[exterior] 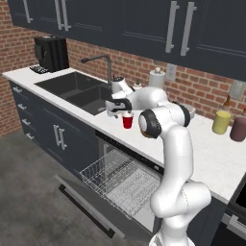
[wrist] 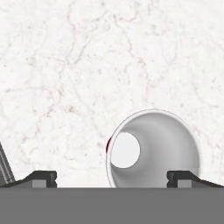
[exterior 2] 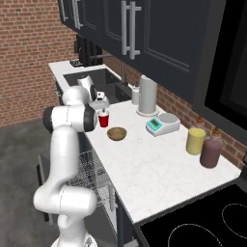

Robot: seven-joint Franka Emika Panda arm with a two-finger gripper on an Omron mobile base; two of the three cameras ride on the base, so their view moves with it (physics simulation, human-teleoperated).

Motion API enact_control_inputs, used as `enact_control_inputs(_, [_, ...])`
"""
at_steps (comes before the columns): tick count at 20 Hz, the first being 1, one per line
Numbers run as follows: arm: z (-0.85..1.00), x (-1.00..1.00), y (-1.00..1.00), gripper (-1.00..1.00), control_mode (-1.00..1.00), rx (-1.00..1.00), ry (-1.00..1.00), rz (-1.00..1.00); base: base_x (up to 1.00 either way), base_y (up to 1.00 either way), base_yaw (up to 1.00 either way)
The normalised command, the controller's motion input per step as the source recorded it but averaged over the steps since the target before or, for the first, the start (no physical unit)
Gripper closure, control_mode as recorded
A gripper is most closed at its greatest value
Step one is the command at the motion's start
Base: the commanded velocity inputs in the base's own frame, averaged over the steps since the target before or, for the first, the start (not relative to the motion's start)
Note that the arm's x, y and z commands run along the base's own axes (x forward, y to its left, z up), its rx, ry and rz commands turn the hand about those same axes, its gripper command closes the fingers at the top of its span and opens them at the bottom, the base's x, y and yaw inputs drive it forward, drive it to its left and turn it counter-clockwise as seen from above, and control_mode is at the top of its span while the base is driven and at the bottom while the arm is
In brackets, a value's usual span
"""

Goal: Pick up the cup and bowl from the counter, place them in the dishwasher, and close the dishwasher door.

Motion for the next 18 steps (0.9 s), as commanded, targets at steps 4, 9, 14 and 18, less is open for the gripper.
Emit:
enact_control_inputs(4, [-0.16, 0.11, 0.00, -1.00, -1.00, 0.00, 0.10, 0.00, 0.00, 0.00, 0.00])
enact_control_inputs(9, [-0.07, 0.01, 0.00, -1.00, -1.00, 0.00, 0.13, 0.00, 0.00, 0.00, 0.00])
enact_control_inputs(14, [-0.09, 0.08, 0.00, -1.00, -1.00, 0.00, 0.17, 0.00, 0.00, 0.00, 0.00])
enact_control_inputs(18, [-0.10, 0.01, 0.00, 1.00, -1.00, -0.01, 0.20, 0.00, 0.00, 0.00, 0.00])
